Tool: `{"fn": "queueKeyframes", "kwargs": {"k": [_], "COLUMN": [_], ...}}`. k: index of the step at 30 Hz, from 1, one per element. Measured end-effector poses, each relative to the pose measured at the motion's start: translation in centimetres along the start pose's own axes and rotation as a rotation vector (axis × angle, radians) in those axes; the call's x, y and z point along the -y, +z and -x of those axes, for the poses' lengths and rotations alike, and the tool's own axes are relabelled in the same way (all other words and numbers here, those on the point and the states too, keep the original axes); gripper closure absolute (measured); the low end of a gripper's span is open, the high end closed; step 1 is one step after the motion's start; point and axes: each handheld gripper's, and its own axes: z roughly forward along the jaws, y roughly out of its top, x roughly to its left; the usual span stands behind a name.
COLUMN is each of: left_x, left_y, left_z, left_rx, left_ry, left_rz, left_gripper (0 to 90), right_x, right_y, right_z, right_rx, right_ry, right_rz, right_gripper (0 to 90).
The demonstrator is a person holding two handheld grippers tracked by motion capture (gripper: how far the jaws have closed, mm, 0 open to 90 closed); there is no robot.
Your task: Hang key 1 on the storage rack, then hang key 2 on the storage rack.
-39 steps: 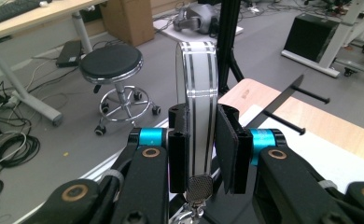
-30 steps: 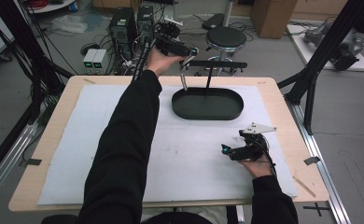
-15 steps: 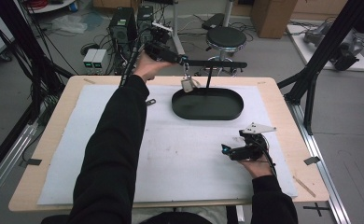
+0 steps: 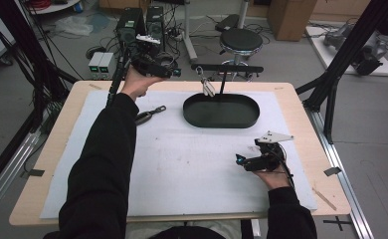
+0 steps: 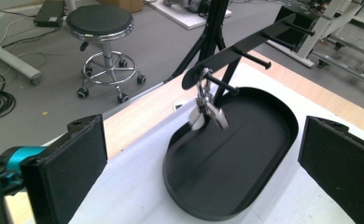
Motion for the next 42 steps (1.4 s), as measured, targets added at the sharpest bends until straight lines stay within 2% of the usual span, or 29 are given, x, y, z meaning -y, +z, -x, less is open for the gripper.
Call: {"fn": "queueKeyframes", "kwargs": {"k": [4, 12, 25, 30, 34, 39, 42], "left_x": [0.6, 1.4, 5.4, 6.3, 7.1, 8.0, 8.8], "left_y": [-0.3, -0.5, -0.9, -1.0, -0.9, -0.6, -0.2], "left_z": [0.3, 0.2, -2.5, -3.1, -3.8, -4.7, -5.3], "left_rx": [0.02, 0.007, -0.045, -0.061, -0.073, -0.089, -0.084], "left_ry": [0.005, 0.021, -0.023, -0.039, -0.05, -0.063, -0.066], "left_rz": [0.002, -0.029, -0.098, -0.104, -0.143, -0.16, -0.192], "left_gripper": [1.7, 1.7, 1.7, 1.7, 1.7, 1.7, 1.7], "right_x": [0.0, 0.0, 0.0, 0.0, 0.0, 0.1, 0.1], "right_y": [0.0, 0.0, 0.1, 0.1, 0.1, 0.1, 0.1], "right_z": [0.0, 0.0, -0.1, -0.1, -0.1, -0.1, -0.2], "right_rx": [0.001, 0.001, 0.005, 0.006, 0.004, 0.006, 0.008], "right_ry": [-0.001, 0.0, -0.003, -0.01, -0.008, -0.011, -0.012], "right_rz": [-0.001, -0.002, -0.01, -0.009, -0.012, -0.017, -0.018], "right_gripper": [0.8, 0.8, 0.8, 0.8, 0.8, 0.8, 0.8]}}
